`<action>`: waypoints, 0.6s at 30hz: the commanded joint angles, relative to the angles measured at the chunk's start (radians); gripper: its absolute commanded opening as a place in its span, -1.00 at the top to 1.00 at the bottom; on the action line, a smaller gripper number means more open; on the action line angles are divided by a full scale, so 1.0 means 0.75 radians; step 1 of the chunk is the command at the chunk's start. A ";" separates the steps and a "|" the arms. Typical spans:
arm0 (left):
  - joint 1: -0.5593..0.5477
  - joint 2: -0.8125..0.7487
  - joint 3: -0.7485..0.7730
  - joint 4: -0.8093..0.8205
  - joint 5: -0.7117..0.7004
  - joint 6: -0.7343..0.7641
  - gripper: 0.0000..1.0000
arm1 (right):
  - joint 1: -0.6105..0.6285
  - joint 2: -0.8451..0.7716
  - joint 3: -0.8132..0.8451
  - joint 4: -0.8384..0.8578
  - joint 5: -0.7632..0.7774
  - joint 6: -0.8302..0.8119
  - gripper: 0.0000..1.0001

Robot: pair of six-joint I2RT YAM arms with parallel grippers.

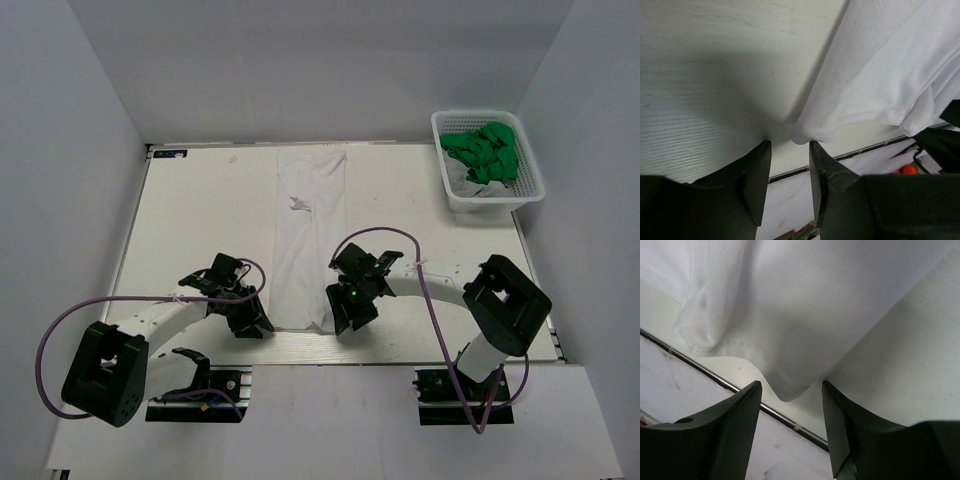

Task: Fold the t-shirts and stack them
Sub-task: Grab the bottom of the folded rectangular tshirt with both arms

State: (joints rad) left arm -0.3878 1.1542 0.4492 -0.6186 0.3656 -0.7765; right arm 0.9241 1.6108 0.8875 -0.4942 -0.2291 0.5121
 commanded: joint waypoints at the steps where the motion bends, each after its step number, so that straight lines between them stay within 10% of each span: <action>1: -0.017 0.054 -0.047 0.105 -0.052 -0.014 0.06 | -0.001 0.039 0.013 0.009 -0.032 -0.006 -0.15; 7: -0.029 0.173 -0.018 0.174 -0.064 -0.014 0.34 | -0.003 0.084 0.040 -0.028 -0.022 -0.012 0.16; 12: -0.041 0.210 0.072 0.162 -0.064 -0.002 1.00 | 0.001 0.067 0.062 -0.063 0.033 -0.008 0.53; 18: -0.054 0.161 0.172 0.135 -0.048 0.011 1.00 | -0.001 0.020 0.119 -0.108 0.091 -0.002 0.99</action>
State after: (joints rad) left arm -0.4206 1.3113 0.5236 -0.5186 0.3775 -0.7891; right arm 0.9230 1.6562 0.9215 -0.5385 -0.1982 0.5159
